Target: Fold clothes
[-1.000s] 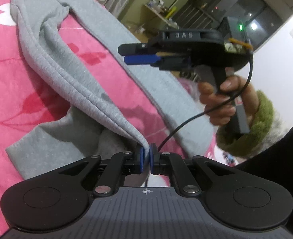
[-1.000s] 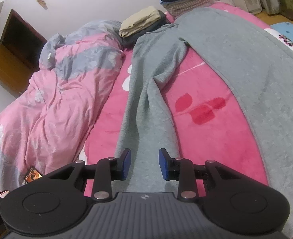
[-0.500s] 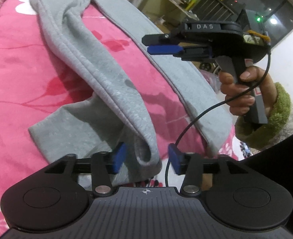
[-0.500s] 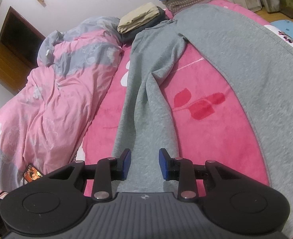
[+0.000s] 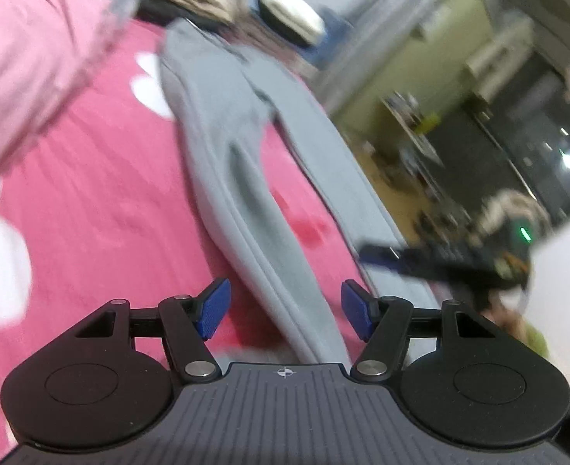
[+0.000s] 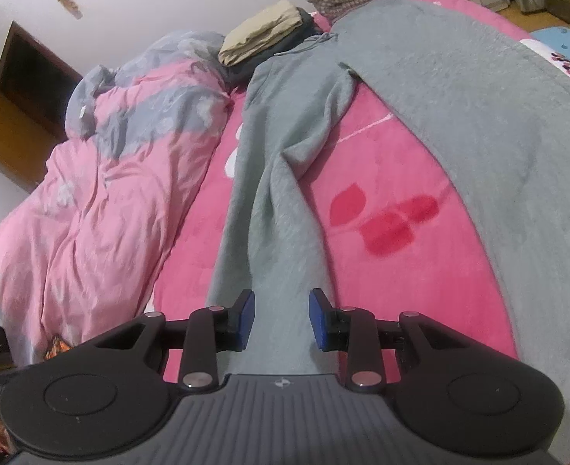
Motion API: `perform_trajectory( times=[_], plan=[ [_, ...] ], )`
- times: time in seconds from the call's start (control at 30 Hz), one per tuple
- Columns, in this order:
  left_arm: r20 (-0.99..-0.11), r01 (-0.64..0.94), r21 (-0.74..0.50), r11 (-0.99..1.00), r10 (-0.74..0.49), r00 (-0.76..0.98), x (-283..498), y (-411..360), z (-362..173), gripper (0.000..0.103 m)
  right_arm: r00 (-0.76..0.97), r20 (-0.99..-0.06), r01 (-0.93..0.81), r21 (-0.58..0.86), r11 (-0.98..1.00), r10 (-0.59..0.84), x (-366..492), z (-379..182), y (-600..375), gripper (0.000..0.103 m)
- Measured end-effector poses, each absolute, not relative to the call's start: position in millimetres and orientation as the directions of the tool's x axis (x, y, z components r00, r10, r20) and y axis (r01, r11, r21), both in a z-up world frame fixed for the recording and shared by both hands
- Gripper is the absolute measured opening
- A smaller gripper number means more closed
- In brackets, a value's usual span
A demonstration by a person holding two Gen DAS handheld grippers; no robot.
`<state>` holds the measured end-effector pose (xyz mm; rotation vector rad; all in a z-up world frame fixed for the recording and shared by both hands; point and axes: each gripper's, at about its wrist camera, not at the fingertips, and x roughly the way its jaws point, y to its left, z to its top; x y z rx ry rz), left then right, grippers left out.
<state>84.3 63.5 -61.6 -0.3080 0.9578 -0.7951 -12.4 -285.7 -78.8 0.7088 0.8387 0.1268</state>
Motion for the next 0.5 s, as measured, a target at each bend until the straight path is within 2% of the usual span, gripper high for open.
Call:
perform_trajectory(
  times=[0.2, 0.33, 0.43, 0.5],
  plan=[
    [-0.634, 0.39, -0.498, 0.775, -0.632, 0.446, 156.3, 19.6, -90.4, 0.062, 0.676, -0.645, 0.218, 0.638, 0.739, 0.357, 24.0, -103.7, -306.7, 0.033],
    [-0.635, 0.35, -0.493, 0.796, -0.605, 0.48, 199.6, 3.0, -109.9, 0.055, 0.669, -0.634, 0.235, 0.674, 0.7, 0.387, 35.5, -125.1, -311.5, 0.033],
    [-0.636, 0.302, -0.519, 0.8, -0.597, 0.488, 225.8, -3.3, -124.2, 0.048, 0.662, -0.631, 0.247, 0.693, 0.677, 0.404, 40.9, -139.0, -314.2, 0.033],
    [-0.64, 0.269, -0.531, 0.804, -0.588, 0.495, 239.1, -5.3, -132.9, 0.034, 0.658, -0.631, 0.26, 0.702, 0.663, 0.411, 43.9, -146.3, -317.0, 0.033]
  ],
)
